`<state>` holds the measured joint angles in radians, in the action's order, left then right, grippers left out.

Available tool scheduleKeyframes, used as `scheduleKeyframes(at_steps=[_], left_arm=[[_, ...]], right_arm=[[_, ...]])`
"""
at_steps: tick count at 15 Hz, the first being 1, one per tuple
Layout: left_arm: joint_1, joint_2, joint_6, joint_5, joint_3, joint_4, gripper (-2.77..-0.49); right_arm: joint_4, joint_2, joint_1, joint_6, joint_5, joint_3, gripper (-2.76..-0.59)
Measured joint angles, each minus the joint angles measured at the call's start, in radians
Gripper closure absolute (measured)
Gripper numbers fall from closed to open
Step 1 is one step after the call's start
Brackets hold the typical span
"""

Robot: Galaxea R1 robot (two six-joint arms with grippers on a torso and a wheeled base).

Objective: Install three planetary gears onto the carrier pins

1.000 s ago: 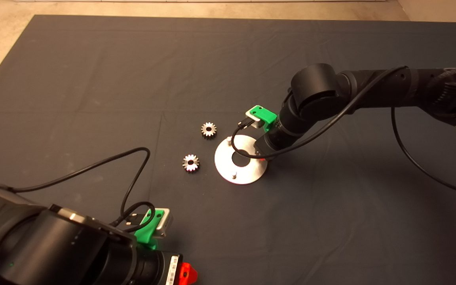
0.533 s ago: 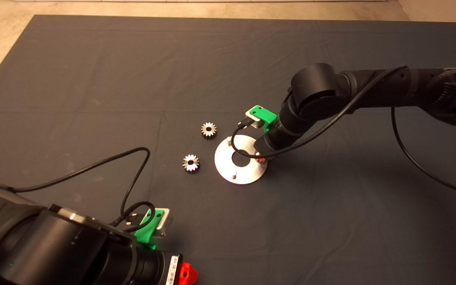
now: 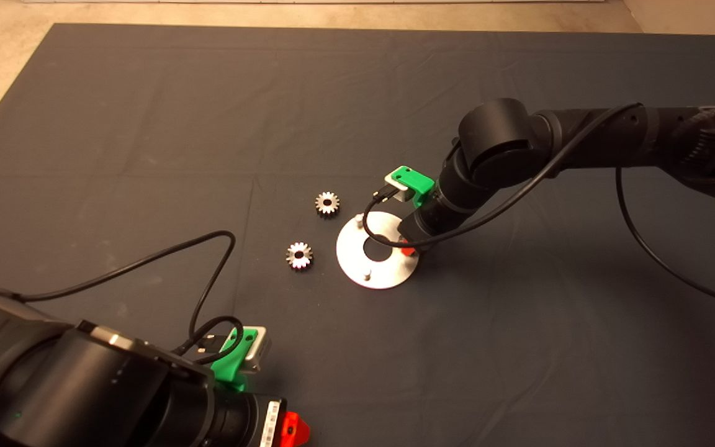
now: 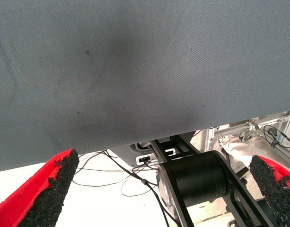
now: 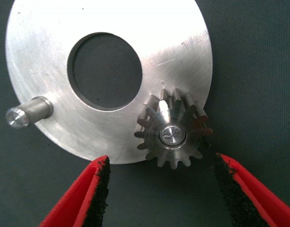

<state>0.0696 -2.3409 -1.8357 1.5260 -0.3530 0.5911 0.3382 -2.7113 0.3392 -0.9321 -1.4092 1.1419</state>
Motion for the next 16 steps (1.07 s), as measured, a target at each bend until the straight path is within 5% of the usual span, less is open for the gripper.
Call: scheduleKeyframes(at_steps=[3, 5, 9, 12, 16], left_arm=[[0.002, 0.0, 0.0, 0.0, 0.0, 0.0, -2.62], [0.014, 0.0, 0.0, 0.0, 0.0, -0.002, -2.62], [0.124, -0.003, 0.041, 0.001, 0.0, -0.045, -2.62], [0.147, -0.024, 0.118, 0.001, -0.036, -0.095, -2.62], [0.173, -0.092, 0.341, -0.001, -0.189, -0.103, -2.62]], right_arm=[[-0.081, 0.061, 0.083, 0.0, 0.041, -0.039, -1.76], [-0.092, 0.178, 0.113, 0.0, 0.048, -0.114, -1.76], [-0.109, 0.414, 0.055, -0.043, 0.033, -0.385, -1.76], [-0.114, 0.583, 0.053, -0.107, 0.023, -0.55, -1.76], [-0.13, 0.683, 0.037, -0.163, -0.031, -0.638, -1.76]])
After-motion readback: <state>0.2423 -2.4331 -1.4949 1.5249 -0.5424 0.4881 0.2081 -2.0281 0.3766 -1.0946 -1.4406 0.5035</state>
